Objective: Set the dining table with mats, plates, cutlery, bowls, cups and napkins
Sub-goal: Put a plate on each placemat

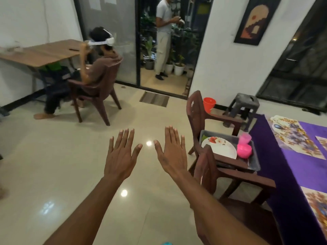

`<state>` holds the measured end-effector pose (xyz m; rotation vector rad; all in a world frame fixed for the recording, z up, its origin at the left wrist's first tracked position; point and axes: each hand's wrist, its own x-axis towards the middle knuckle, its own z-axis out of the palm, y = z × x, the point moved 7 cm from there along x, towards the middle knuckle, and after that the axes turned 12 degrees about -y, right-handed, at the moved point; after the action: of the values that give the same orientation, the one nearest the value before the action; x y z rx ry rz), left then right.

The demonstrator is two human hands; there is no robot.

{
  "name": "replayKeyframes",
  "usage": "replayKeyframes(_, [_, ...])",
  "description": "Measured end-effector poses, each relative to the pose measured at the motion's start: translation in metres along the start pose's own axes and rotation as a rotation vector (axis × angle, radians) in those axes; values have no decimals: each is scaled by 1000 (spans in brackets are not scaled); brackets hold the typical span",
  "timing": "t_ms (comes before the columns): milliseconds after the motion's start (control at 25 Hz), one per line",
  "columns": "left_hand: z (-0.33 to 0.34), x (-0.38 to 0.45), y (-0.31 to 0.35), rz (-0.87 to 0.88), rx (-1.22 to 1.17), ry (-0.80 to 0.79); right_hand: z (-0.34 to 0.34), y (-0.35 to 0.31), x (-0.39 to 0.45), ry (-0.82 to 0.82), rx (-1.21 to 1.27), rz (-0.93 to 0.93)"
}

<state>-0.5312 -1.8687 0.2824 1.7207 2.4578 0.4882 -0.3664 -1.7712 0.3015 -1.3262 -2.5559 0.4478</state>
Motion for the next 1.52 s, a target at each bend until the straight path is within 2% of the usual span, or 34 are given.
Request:
replayKeyframes(160, [-11, 111, -17, 187, -16, -56, -13, -6, 72, 81, -30, 175])
replayKeyframes(320, [-9, 208, 0, 372, -43, -94, -39, 24, 134, 213, -9, 328])
replayKeyframes(640, [59, 437, 67, 656, -40, -172, -36, 146, 304, 334, 102, 618])
replayKeyframes(800, [79, 567, 126, 780, -18, -222, -63, 213, 396, 418, 233, 759])
replayKeyframes(920, [96, 641, 183, 901, 9, -249, -82, 256, 431, 500, 296, 857])
replayKeyframes(1280, [208, 795, 362, 1377, 17, -373, -81, 418, 527, 690, 343, 1224])
replayKeyframes(1520, [252, 860, 479, 1713, 56, -500, -94, 492, 576, 844, 328, 1482])
